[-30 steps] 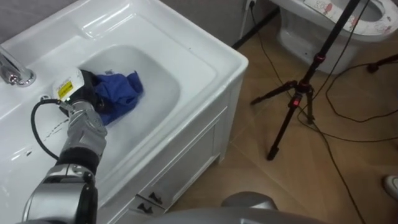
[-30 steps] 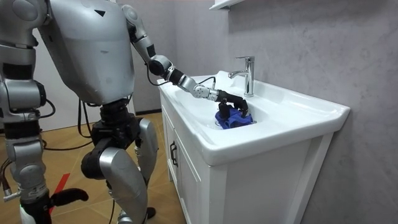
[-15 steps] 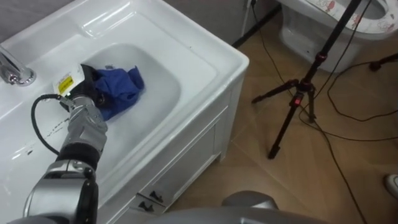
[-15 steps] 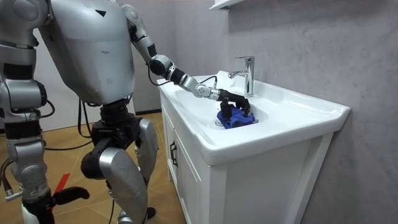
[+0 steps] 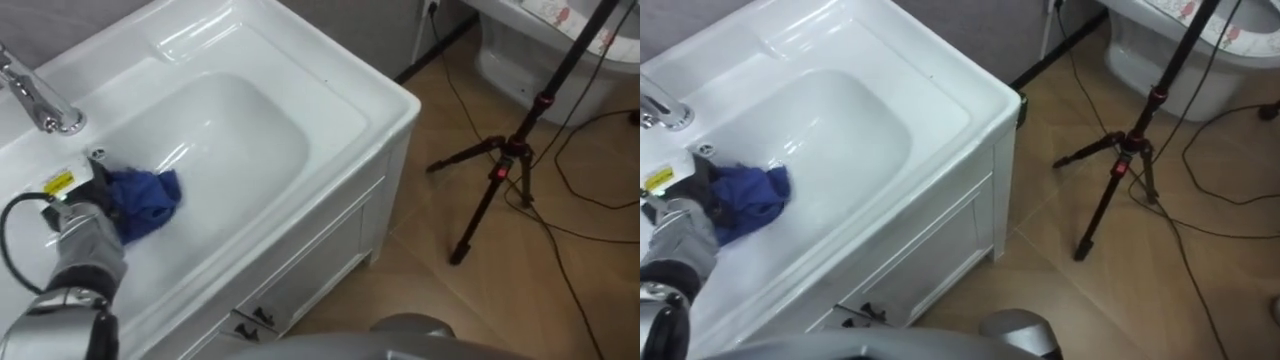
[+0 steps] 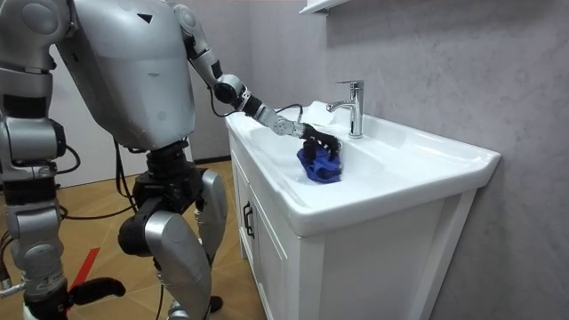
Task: Wipe basin
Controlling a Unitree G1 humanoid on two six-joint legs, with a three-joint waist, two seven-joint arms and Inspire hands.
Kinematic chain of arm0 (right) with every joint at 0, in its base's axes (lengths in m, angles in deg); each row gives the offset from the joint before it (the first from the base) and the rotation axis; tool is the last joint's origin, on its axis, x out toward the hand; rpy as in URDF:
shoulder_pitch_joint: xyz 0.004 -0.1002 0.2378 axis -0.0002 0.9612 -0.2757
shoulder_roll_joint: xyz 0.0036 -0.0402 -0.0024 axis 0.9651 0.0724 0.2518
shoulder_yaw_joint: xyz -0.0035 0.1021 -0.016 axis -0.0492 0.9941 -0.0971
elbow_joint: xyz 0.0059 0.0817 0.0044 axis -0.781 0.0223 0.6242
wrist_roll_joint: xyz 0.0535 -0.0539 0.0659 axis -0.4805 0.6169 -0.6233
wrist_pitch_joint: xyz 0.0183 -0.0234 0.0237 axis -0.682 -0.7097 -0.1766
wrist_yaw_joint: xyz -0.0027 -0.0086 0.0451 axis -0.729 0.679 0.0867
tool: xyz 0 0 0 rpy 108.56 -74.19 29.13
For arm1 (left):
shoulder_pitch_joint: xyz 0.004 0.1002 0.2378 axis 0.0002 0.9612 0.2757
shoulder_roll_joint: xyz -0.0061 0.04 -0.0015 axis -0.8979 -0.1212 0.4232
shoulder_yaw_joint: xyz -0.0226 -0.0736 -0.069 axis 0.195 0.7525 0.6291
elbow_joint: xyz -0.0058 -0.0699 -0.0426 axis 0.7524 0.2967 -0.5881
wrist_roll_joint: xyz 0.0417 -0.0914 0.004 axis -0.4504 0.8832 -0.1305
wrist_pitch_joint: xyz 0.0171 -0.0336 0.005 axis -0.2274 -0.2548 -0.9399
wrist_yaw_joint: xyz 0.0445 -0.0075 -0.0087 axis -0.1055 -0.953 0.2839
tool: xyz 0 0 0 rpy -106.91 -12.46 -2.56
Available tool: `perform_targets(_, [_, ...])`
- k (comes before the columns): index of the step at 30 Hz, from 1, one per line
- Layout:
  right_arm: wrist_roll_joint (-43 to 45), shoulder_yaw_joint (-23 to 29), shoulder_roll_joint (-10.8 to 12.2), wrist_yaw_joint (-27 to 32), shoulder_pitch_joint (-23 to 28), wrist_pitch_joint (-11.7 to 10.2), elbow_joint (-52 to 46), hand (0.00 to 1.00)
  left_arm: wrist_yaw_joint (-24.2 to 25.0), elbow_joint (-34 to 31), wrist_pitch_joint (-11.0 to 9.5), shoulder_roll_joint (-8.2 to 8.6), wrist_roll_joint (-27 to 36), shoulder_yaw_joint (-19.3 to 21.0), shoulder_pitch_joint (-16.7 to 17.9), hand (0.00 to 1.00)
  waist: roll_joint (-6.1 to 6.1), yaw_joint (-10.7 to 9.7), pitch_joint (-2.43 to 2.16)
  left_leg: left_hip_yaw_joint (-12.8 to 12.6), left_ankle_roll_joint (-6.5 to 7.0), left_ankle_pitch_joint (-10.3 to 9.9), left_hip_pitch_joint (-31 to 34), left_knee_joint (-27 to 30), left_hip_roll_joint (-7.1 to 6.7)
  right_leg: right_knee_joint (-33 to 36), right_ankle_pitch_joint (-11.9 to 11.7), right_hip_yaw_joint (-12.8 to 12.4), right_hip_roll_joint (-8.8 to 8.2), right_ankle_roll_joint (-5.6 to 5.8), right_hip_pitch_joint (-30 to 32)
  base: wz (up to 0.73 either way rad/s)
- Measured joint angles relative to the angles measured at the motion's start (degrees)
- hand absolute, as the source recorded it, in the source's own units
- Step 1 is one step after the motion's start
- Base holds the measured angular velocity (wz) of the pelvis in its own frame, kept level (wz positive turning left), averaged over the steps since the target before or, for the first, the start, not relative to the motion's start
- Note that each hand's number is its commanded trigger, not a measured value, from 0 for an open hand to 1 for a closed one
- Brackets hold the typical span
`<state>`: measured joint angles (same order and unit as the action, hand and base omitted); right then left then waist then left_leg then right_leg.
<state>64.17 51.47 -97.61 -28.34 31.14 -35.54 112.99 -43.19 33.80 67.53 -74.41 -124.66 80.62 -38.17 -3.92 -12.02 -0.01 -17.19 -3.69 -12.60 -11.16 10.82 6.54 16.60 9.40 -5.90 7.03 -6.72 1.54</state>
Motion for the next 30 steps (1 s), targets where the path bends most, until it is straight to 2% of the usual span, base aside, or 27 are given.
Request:
perform_targets(3, [0.2,0.1,-1.4,-0.1,0.1,0.4,0.1,0.00,0.7,1.1,0.4,-2.91,-2.0,0.0,0.2,1.00,-0.61,0.6,-0.27,0.3,0.00,0.0,0.5,0.0,-0.10,0.0,0.0,1.4,-0.51,0.08,0.1,0.25])
perform_targets(6, [-0.4,2.2,-2.1,-0.6,-0.3,0.5,0.1,0.00,0.7,1.4,0.4,-3.06,-4.4,0.2,0.2,1.00,-1.38,1.7,-0.35,0.8,0.00,0.0,0.4,0.0,-0.14,0.0,0.1,1.5,-0.52,0.17,0.1,0.06])
perform_targets(14, [-2.7,2.6,-2.3,-0.5,-0.1,-0.1,0.8,0.00,0.5,1.4,0.3,-3.09,-6.1,2.1,0.2,1.00,-1.83,2.6,-0.33,0.9,0.01,0.0,0.7,0.2,-0.08,0.0,-0.4,1.4,-0.47,0.15,0.3,-0.03])
perform_targets(19, [-2.5,2.5,-2.3,-0.4,-0.1,-0.2,0.8,0.00,0.4,1.2,0.1,-3.08,-6.7,2.1,0.3,1.00,-2.25,2.6,-0.57,0.9,0.01,0.0,1.4,0.1,-0.03,-0.9,-1.1,1.5,-0.47,0.26,0.5,0.01])
perform_targets(30, [-2.6,2.1,-2.3,1.1,-1.3,-0.8,1.0,0.00,0.5,0.8,-0.3,-3.08,-6.4,2.1,-0.3,1.00,-2.65,3.0,-0.56,2.2,0.01,0.0,2.0,0.4,-0.11,-0.9,-1.1,2.1,-0.71,0.31,0.7,0.03])
